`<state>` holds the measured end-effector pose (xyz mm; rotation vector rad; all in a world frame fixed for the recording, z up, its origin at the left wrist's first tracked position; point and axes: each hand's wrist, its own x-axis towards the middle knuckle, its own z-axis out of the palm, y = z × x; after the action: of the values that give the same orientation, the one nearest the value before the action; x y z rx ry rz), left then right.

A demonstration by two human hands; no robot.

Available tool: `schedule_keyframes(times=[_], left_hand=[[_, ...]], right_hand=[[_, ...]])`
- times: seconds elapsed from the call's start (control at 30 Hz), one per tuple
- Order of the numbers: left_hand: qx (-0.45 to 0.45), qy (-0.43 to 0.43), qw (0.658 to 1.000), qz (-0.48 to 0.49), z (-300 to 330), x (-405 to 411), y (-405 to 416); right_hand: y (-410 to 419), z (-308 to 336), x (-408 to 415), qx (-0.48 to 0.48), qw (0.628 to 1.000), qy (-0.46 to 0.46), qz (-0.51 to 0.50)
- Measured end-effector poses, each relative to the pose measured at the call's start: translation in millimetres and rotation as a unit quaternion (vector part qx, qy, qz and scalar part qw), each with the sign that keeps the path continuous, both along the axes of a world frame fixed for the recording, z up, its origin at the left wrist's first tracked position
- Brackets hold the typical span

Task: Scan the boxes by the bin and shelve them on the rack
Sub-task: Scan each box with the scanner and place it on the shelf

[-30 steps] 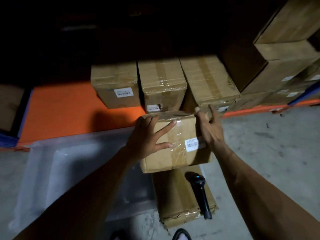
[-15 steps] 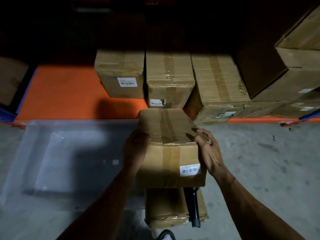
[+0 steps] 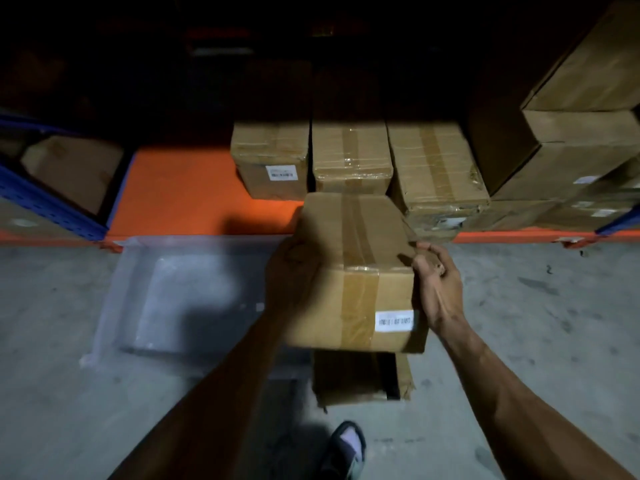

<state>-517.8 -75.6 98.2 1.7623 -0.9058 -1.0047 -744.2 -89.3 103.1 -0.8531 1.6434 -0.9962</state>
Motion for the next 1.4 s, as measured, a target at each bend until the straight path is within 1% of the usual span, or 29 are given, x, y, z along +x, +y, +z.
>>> schedule_keyframes(times=[0.07, 0.17, 0.23, 0.27, 0.37, 0.43, 0.63, 0.83, 0.97, 1.1, 1.27, 1.4], left_hand=[[-0.025, 0.001, 1.000, 0.002, 41.8, 3.2, 12.1], [-0.070, -0.011, 0.997, -0.006, 91.0, 11.1, 36.2], [-0.093, -0.047, 0.994, -0.034, 124.2, 19.7, 60.4], [-0.102, -0.046, 0.993, -0.042, 142.3, 25.5, 73.7], [-0.137, 0.000, 0.989, -0.050, 209.9, 41.2, 117.1], [-0.165, 0.003, 0.984, -0.061, 255.1, 50.9, 143.8], [-0.255, 0.001, 0.962, -0.100, 379.0, 78.2, 204.0], [-0.347, 0.017, 0.933, -0.094, 486.1, 99.3, 233.4], [-0.406, 0.022, 0.909, -0.094, 551.3, 118.4, 233.3], [-0.457, 0.008, 0.886, -0.077, 610.4, 138.3, 208.9], [-0.485, -0.012, 0.873, -0.051, 659.3, 167.0, 142.6], [-0.497, -0.033, 0.867, -0.016, 672.7, 191.7, 61.9]], right_hand=[[15.4, 38.2, 6.1, -0.013, 1.000, -0.006, -0.012], [43.3, 92.2, 12.2, -0.048, 0.999, 0.008, -0.010], [70.1, 130.8, 18.7, -0.080, 0.997, 0.017, -0.016], [85.2, 150.2, 23.2, -0.096, 0.995, 0.021, -0.017], [136.5, 213.9, 39.3, -0.153, 0.987, 0.032, -0.030], [169.6, 253.5, 48.3, -0.185, 0.981, 0.040, -0.044], [242.5, 362.6, 72.7, -0.292, 0.950, 0.063, -0.084], [275.4, 475.6, 97.5, -0.388, 0.914, 0.064, -0.101], [270.1, 541.6, 114.1, -0.437, 0.893, 0.062, -0.088], [238.2, 595.9, 134.3, -0.482, 0.871, 0.047, -0.083], [153.5, 643.8, 163.7, -0.510, 0.857, 0.018, -0.076], [57.3, 658.4, 189.0, -0.518, 0.854, 0.000, -0.048]])
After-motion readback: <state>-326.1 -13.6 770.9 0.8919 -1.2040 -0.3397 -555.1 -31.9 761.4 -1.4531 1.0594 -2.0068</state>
